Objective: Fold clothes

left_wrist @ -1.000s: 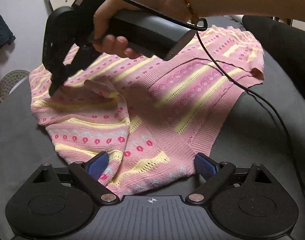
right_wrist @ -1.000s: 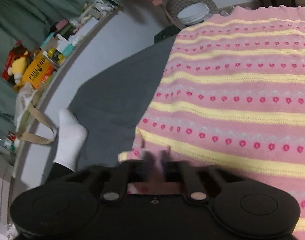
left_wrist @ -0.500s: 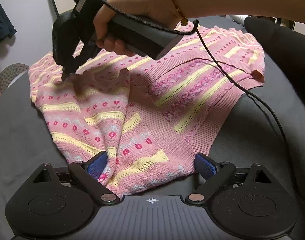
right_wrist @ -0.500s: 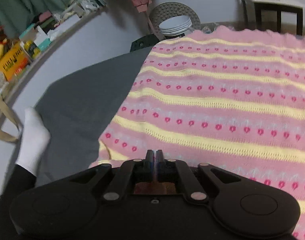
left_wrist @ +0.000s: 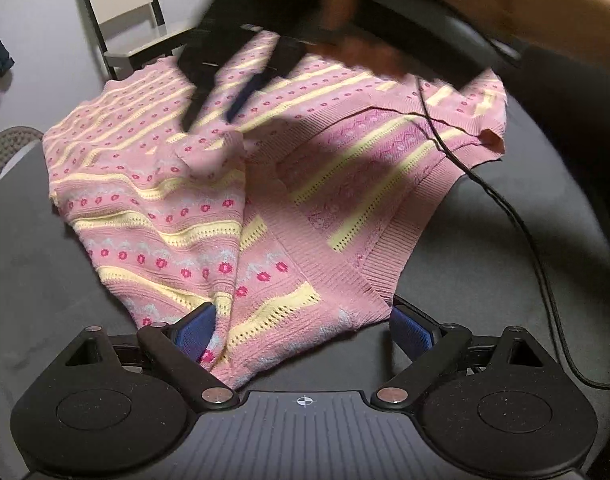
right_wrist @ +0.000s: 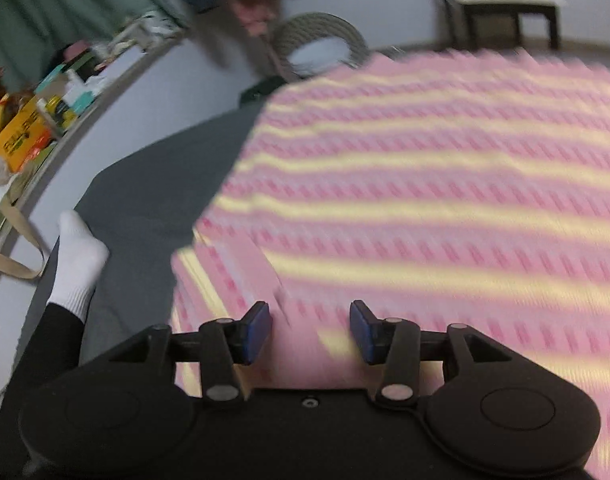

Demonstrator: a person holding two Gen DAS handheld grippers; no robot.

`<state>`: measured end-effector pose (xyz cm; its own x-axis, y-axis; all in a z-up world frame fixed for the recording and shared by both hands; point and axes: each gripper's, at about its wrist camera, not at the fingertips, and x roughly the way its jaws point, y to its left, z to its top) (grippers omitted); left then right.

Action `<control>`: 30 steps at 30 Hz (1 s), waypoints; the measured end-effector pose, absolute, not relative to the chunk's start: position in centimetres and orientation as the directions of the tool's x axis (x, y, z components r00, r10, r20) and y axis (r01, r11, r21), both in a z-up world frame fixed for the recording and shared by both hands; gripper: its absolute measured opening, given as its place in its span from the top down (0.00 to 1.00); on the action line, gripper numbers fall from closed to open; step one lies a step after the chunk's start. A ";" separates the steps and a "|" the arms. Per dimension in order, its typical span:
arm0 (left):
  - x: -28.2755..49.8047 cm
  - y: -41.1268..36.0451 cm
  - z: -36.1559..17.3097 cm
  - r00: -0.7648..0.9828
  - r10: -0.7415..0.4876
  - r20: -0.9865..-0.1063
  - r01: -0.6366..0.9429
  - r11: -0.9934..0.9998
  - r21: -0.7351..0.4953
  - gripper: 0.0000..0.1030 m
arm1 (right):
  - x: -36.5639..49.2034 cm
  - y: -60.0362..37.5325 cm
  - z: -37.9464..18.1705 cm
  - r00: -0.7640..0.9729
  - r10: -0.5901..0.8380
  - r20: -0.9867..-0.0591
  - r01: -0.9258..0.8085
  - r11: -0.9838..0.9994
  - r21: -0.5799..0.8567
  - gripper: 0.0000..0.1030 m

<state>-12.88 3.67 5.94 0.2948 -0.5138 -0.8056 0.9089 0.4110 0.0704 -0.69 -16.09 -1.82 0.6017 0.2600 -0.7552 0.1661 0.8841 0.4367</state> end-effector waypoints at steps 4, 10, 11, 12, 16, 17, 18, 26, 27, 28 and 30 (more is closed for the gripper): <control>-12.5 4.3 6.7 0.283 -0.535 -0.796 0.910 0.413 0.046 0.10 | -3.0 -16.2 -3.3 0.598 0.295 -0.745 0.181 0.856 0.484 0.57; -10.8 8.0 8.3 0.213 -0.609 -0.764 0.908 0.412 -0.075 0.10 | -3.7 -15.8 -4.0 0.647 0.295 -0.703 0.166 0.845 0.508 0.97; -10.4 8.7 8.4 0.203 -0.615 -0.762 0.902 0.421 -0.099 0.10 | -4.1 -15.7 -3.5 0.663 0.289 -0.691 0.156 0.849 0.505 0.97; -10.2 9.0 8.3 0.191 -0.613 -0.767 0.899 0.422 -0.114 0.10 | -4.5 -15.7 -3.1 0.675 0.274 -0.685 0.151 0.857 0.492 0.97; -9.7 9.6 8.1 0.183 -0.602 -0.777 0.898 0.425 -0.117 0.10 | -5.7 -15.9 -2.9 0.686 0.200 -0.699 0.185 0.882 0.434 0.97; -9.5 9.5 8.0 0.192 -0.603 -0.774 0.898 0.427 -0.109 0.10 | -5.7 -16.0 -3.2 0.674 0.199 -0.711 0.194 0.881 0.431 0.97; -9.4 9.5 8.1 0.206 -0.608 -0.767 0.896 0.431 -0.101 0.10 | -5.7 -16.1 -3.8 0.660 0.213 -0.721 0.200 0.875 0.441 0.97; -8.8 7.4 7.9 0.265 -0.664 -0.699 0.884 0.456 -0.098 0.10 | -6.7 -15.0 -3.6 0.702 0.158 -0.695 0.217 0.881 0.420 0.75; -8.9 6.9 7.6 0.264 -0.652 -0.711 0.887 0.453 -0.086 0.10 | -6.7 -14.4 -2.9 0.720 0.118 -0.684 0.207 0.904 0.374 0.71; -9.0 6.3 7.2 0.263 -0.638 -0.723 0.890 0.450 -0.073 0.10 | -6.7 -13.8 -2.3 0.740 0.097 -0.665 0.188 0.920 0.343 0.70; -9.3 5.6 6.2 0.262 -0.596 -0.759 0.894 0.446 -0.042 0.10 | -6.0 -12.7 -1.2 0.774 0.120 -0.621 0.118 0.938 0.327 0.69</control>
<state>-9.31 5.60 6.21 0.2617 -0.5959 -0.7592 0.8941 0.4459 -0.0417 -6.03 -12.72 -1.16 0.7744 0.1198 -0.6213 0.1175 0.9376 0.3273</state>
